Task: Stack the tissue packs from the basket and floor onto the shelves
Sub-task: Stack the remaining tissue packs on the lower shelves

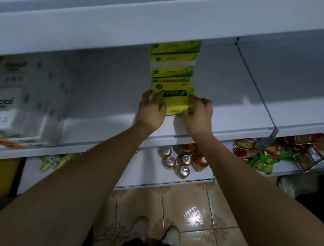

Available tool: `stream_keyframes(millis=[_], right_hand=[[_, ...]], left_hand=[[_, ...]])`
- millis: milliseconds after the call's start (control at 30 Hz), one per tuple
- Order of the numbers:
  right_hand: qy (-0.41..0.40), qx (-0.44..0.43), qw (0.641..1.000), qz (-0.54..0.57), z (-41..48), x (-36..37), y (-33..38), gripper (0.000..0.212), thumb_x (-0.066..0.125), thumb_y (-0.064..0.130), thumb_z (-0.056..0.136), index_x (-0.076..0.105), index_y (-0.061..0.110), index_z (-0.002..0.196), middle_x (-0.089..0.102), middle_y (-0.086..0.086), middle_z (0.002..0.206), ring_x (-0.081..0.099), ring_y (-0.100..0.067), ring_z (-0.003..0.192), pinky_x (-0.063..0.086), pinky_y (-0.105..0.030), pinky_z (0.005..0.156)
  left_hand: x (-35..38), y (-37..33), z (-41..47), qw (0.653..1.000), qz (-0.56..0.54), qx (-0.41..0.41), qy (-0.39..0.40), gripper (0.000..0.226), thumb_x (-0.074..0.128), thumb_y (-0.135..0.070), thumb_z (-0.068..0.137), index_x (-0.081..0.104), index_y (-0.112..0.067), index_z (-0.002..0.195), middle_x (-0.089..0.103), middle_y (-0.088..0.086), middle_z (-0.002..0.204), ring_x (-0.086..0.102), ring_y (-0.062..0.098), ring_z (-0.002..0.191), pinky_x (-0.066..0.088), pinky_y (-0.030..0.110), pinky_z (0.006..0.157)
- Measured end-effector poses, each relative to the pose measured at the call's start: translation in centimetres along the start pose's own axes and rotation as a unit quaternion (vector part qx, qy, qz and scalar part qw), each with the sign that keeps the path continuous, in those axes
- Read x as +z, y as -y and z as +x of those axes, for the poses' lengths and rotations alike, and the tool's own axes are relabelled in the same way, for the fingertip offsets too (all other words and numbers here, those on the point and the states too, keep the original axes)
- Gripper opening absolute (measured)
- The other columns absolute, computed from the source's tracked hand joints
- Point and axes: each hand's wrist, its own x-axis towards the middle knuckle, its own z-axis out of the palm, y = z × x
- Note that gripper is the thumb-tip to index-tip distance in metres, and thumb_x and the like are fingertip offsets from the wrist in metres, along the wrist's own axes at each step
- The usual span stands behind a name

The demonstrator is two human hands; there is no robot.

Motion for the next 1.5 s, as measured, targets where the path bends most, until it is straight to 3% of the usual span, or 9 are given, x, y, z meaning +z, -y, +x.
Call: stream_keyframes(millis=[133,233,333,600,833,967,1133,1267,1500], right_hand=[[0.021,-0.012,0.999,0.031,0.4,-0.1,0.0,0.045,0.053,0.009,0.09,0.04,0.005,0.134,0.024,-0.017,0.139,0.04,-0.028,0.123,0.027,-0.013,0.096],[0.064,-0.032,0.997,0.012,0.4,-0.2,0.0,0.057,0.053,0.009,0.09,0.029,0.005,0.141,0.021,-0.018,0.144,0.034,-0.03,0.13,0.023,-0.015,0.098],[0.087,-0.039,0.995,-0.017,0.0,-0.3,-0.2,0.067,0.054,0.015,0.09,0.018,0.011,0.147,0.008,-0.018,0.153,0.016,-0.031,0.141,0.018,-0.026,0.11],[0.084,-0.08,0.987,-0.115,-8.5,-1.0,-1.3,0.066,0.051,0.019,0.091,0.018,0.012,0.147,0.003,-0.021,0.155,0.011,-0.034,0.142,0.014,-0.034,0.112],[0.076,-0.027,0.988,-0.128,-21.1,1.2,-4.6,0.063,0.042,0.037,0.085,0.039,0.003,0.139,0.028,-0.029,0.145,0.032,-0.044,0.133,0.03,-0.048,0.109],[0.095,0.05,0.983,-0.148,-28.4,1.7,-7.1,0.064,0.051,0.026,0.091,0.022,0.012,0.146,0.018,-0.018,0.152,0.02,-0.032,0.139,0.017,-0.034,0.111],[0.1,0.177,0.975,-0.095,-37.8,1.9,-11.1,0.061,0.049,0.026,0.093,0.022,0.013,0.147,0.031,-0.014,0.147,0.028,-0.032,0.134,0.025,-0.038,0.108],[0.11,0.314,0.942,-0.036,-47.2,1.5,-16.2,0.056,0.05,0.024,0.093,0.029,0.01,0.144,0.05,-0.02,0.133,0.044,-0.033,0.125,0.035,-0.036,0.102],[0.133,0.469,0.873,0.018,-59.8,3.5,-29.2,0.053,0.044,0.026,0.096,0.027,0.011,0.144,0.045,-0.02,0.137,0.043,-0.033,0.127,0.036,-0.034,0.098]], left_hand=[[-0.2,0.5,1.1,0.995,0.068,0.078,-0.009,0.037,0.036,-0.015,0.085,0.069,0.0,0.092,0.06,0.028,0.118,0.056,0.054,0.102,0.055,0.052,0.066],[-0.6,0.0,0.8,0.994,0.095,0.021,0.045,0.047,0.036,-0.027,0.099,0.032,-0.016,0.145,0.014,0.013,0.155,0.018,0.037,0.141,0.027,0.049,0.112],[-1.1,-0.3,1.1,0.993,0.019,-0.045,0.109,0.056,0.032,-0.036,0.1,0.01,-0.023,0.15,-0.006,0.008,0.158,-0.003,0.032,0.144,0.007,0.043,0.116],[-0.6,0.1,-7.6,1.0,0.0,0.011,-0.025,0.073,0.023,-0.046,0.084,0.029,-0.003,0.143,0.03,0.019,0.147,0.027,0.035,0.135,0.02,0.039,0.112],[2.8,1.0,-20.3,0.996,-0.021,0.049,0.066,0.059,0.043,-0.022,0.097,0.018,-0.003,0.146,0.018,0.015,0.153,0.017,0.03,0.141,0.012,0.033,0.114],[4.1,1.7,-25.7,0.987,0.023,0.079,0.14,0.059,0.041,-0.027,0.097,0.018,-0.006,0.147,0.019,0.011,0.153,0.018,0.028,0.139,0.012,0.032,0.114],[6.2,1.2,-30.5,0.964,0.048,0.104,0.242,0.05,0.037,-0.027,0.099,0.026,-0.01,0.145,0.024,0.012,0.15,0.02,0.03,0.135,0.02,0.037,0.111],[11.2,-0.3,-35.3,0.921,0.104,0.132,0.352,0.041,0.033,-0.028,0.099,0.043,-0.009,0.134,0.033,0.016,0.143,0.025,0.032,0.133,0.019,0.035,0.111],[24.1,-1.0,-45.2,0.849,0.107,0.161,0.491,0.039,0.035,-0.026,0.099,0.048,-0.014,0.134,0.036,0.011,0.144,0.033,0.028,0.131,0.028,0.035,0.107]])
